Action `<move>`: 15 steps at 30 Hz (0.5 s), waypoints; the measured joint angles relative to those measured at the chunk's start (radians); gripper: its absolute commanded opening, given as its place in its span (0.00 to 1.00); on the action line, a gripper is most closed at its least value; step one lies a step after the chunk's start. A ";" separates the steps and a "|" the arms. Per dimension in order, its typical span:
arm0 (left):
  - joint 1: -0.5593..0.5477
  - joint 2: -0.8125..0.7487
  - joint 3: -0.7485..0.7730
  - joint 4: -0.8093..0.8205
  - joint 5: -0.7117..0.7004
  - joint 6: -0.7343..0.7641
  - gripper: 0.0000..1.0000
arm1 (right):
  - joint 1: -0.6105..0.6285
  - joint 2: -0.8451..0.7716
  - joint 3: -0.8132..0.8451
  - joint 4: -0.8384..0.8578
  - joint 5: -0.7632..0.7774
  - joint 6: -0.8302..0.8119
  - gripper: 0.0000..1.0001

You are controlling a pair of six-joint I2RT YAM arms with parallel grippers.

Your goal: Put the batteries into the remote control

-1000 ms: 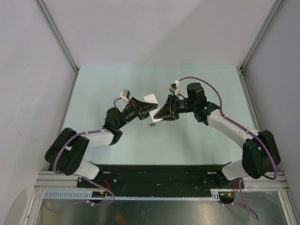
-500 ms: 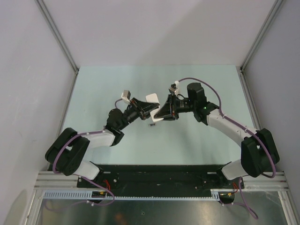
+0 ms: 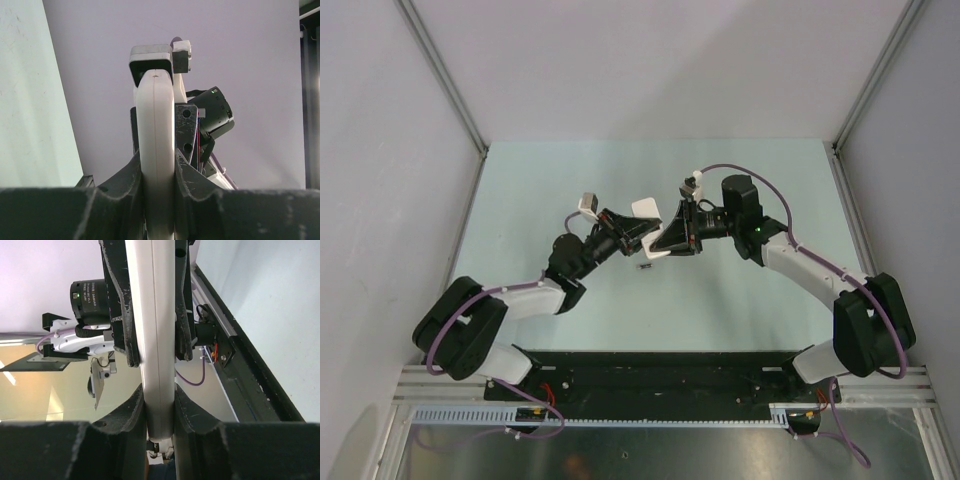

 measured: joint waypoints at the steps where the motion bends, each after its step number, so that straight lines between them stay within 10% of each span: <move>1: -0.002 -0.001 0.000 0.000 -0.003 0.001 0.00 | -0.002 0.000 0.000 0.002 -0.003 0.003 0.21; 15: -0.053 -0.002 -0.001 0.000 -0.059 0.026 0.00 | -0.004 0.008 -0.003 0.024 0.019 0.060 0.32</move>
